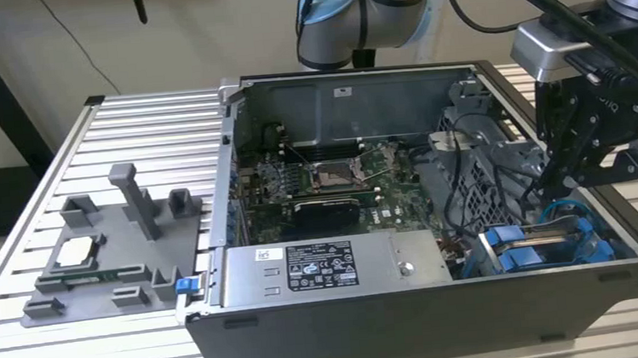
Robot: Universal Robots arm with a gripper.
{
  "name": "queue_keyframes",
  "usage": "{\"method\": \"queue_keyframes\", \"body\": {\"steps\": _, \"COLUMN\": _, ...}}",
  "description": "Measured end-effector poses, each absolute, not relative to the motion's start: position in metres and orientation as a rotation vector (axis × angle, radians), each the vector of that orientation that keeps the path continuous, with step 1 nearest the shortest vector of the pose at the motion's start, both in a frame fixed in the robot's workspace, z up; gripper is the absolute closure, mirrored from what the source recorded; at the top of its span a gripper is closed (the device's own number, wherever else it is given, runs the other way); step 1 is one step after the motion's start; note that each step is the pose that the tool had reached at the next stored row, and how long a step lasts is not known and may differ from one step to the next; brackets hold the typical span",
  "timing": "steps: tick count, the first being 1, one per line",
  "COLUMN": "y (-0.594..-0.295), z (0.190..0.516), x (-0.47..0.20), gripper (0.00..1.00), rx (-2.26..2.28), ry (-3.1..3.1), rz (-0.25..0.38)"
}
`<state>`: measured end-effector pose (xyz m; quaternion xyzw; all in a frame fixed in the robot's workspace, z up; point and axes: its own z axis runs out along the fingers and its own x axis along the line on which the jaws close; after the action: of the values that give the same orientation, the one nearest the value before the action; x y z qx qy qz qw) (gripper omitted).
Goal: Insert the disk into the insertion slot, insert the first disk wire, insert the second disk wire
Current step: 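Insert the first disk wire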
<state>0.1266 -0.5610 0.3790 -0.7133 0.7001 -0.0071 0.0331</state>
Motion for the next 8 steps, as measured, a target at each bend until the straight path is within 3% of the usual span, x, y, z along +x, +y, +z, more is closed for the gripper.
{"method": "queue_keyframes", "body": {"steps": 8, "y": -0.5611, "z": 0.3756, "x": 0.1266, "gripper": 1.0, "rx": -2.2, "ry": 2.159, "rz": -0.032}}
